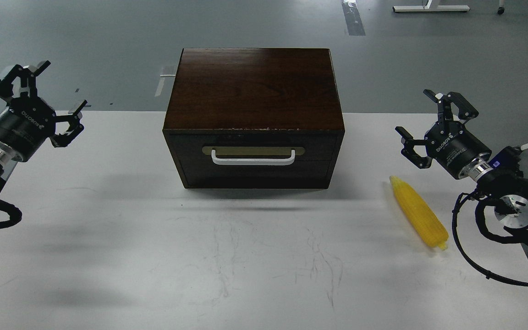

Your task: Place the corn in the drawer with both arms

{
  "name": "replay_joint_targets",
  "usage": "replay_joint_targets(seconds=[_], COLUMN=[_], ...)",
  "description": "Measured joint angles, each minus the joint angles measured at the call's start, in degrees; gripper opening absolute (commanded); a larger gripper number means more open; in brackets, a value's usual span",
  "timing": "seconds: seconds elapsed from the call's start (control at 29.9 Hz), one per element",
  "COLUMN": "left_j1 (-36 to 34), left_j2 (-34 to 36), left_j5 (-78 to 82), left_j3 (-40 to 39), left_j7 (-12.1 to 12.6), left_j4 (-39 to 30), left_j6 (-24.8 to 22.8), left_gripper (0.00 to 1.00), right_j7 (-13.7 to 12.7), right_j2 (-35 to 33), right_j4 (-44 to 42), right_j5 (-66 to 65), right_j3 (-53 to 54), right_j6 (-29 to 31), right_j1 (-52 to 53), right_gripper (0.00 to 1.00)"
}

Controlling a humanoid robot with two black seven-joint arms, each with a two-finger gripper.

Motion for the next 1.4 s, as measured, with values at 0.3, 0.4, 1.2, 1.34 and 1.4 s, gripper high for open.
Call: replay_joint_targets(seconds=[0.3, 0.4, 1.2, 1.34, 1.4], left_j1=[-13.5, -20.7, -45.3, -45.5, -45.5], left_j2=[5.2, 4.7, -21.2, -23.8, -24.7], left_j5=[22.2, 36.3, 107.6, 112.1, 113.9], left_j3=[-0.5, -0.5, 32.0, 35.1, 36.0], left_j7=[-4.3, -5.1, -5.9, -5.9, -5.9], left_j4=[-6.7, -12.6, -26.9, -26.8, -26.6], left_j6=[0.0, 0.0, 0.0, 0.0, 0.0], left_gripper=[0.98, 0.98, 0.98, 0.98, 0.98], right_j7=[0.0, 0.0, 0.0, 0.0, 0.0], right_j2=[-3.7, -4.0, -4.4, -4.4, -4.4], right_j4=[1.3, 1.4, 1.3, 1.3, 1.3], right_j5=[-0.3, -0.4, -0.4, -0.4, -0.4], right_j3=[0.1, 0.1, 0.4, 0.6, 0.7], right_j6=[0.0, 0.0, 0.0, 0.0, 0.0], right_j1=[-1.0, -1.0, -3.5, -4.2, -4.2], right_gripper=[0.99, 0.99, 0.99, 0.99, 0.99])
